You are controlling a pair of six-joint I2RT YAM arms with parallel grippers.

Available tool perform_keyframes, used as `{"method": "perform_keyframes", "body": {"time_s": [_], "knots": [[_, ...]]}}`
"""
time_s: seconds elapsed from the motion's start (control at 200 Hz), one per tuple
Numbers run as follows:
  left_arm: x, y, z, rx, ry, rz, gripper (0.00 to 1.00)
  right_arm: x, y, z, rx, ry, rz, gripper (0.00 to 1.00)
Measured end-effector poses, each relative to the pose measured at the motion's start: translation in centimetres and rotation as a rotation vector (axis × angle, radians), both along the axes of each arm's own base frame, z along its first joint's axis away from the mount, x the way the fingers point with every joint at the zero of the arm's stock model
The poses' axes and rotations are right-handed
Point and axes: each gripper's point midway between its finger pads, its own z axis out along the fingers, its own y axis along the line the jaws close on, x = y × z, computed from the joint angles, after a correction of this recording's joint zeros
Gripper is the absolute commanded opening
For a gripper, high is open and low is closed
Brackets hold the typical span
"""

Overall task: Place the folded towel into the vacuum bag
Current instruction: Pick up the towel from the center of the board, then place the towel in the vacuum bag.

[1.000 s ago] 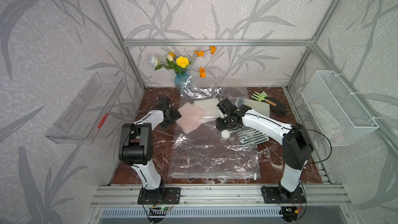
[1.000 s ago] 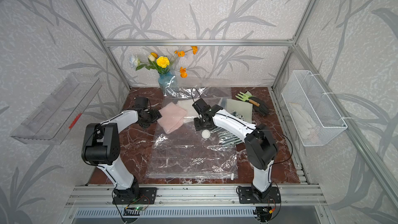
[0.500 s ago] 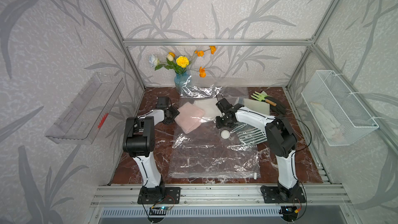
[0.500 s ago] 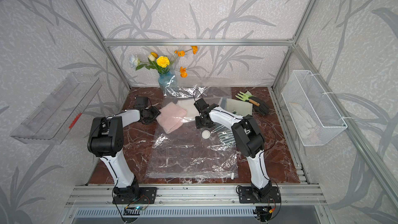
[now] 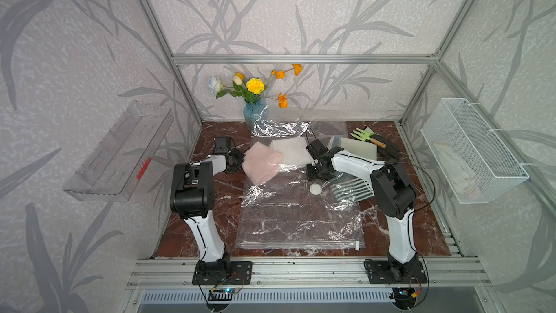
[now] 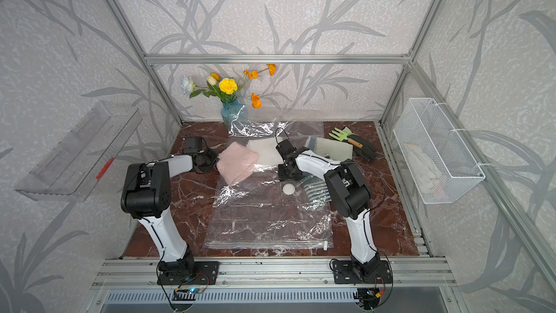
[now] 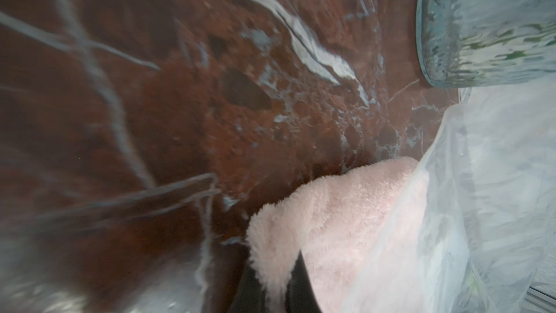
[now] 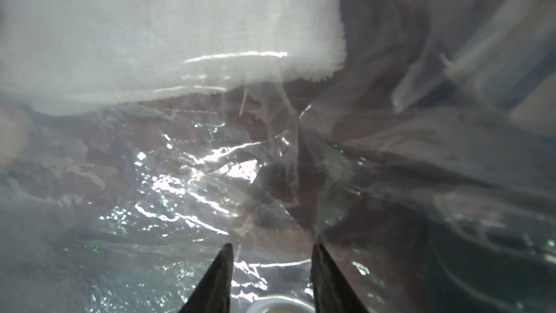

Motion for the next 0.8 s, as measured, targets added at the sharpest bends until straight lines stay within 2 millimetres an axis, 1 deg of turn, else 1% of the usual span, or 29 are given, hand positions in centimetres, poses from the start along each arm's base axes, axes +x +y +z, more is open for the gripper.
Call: {"method": "perform_keyframes", "body": {"time_s": [0.06,0.095,0.16,0.18,0.19,0.23,0.305,0.35,0.405,0.435,0.48,0.545,0.6,0.625,0.665,0.7,0.765,0.8], "knots": [[-0.6,1.0,2.4,0.042,-0.023,0.007,0.0,-0.1,-0.1,-0.2,0.0,0.003,-0.004,0.42],[-1.0,1.7,4.3,0.072,-0.046,0.011,0.0,-0.1,-0.1,-0.2,0.001,0.005,-0.008,0.42],[-1.6,2.0,8.8,0.13,-0.103,-0.002,0.0,-0.1,-0.1,-0.2,0.003,0.004,-0.013,0.42],[-1.7,2.0,10.3,0.153,-0.124,-0.011,0.0,-0.1,0.0,-0.2,0.004,0.004,-0.013,0.42],[-1.8,2.0,10.7,0.159,-0.128,-0.015,0.0,-0.1,0.0,-0.2,0.004,0.004,-0.011,0.42],[-2.0,1.8,13.8,0.205,-0.171,-0.033,0.0,-0.2,0.2,-0.2,0.005,0.004,-0.009,0.42],[-2.4,1.0,19.3,0.285,-0.253,-0.076,0.0,-0.3,0.5,-0.3,0.005,0.004,-0.003,0.42],[-2.7,0.1,22.5,0.332,-0.3,-0.112,0.0,-0.2,0.8,-0.4,0.006,0.005,0.002,0.42],[-3.1,-1.3,25.7,0.38,-0.348,-0.158,0.0,-0.2,1.4,-0.5,0.01,0.004,0.012,0.42],[-3.3,-2.1,27.1,0.4,-0.368,-0.185,0.0,-0.2,1.7,-0.5,0.013,0.004,0.018,0.42],[-3.6,-3.9,29.2,0.427,-0.4,-0.238,0.0,-0.2,2.2,-0.4,0.019,0.002,0.027,0.42],[-4.1,-6.6,31.2,0.44,-0.433,-0.315,0.0,-0.4,2.5,-0.2,0.031,0.006,0.038,0.44],[-4.5,-9.0,32.2,0.434,-0.452,-0.38,0.0,-0.6,2.8,-0.1,0.042,0.01,0.049,0.45],[-4.8,-10.3,32.4,0.424,-0.461,-0.416,0.0,-0.7,2.9,0.1,0.052,0.012,0.052,0.46],[-5.1,-12.1,32.6,0.41,-0.469,-0.462,0.0,-0.9,3.0,0.5,0.071,0.012,0.056,0.47],[-5.4,-14.1,32.5,0.386,-0.477,-0.512,0.0,-1.0,2.9,1.2,0.093,0.006,0.056,0.48],[-6.1,-17.7,31.8,0.32,-0.481,-0.598,0.0,-1.0,1.9,3.1,0.133,-0.009,0.038,0.48],[-6.4,-19.4,31.4,0.268,-0.485,-0.629,0.0,-0.9,0.8,4.4,0.157,-0.025,0.016,0.48]]}}
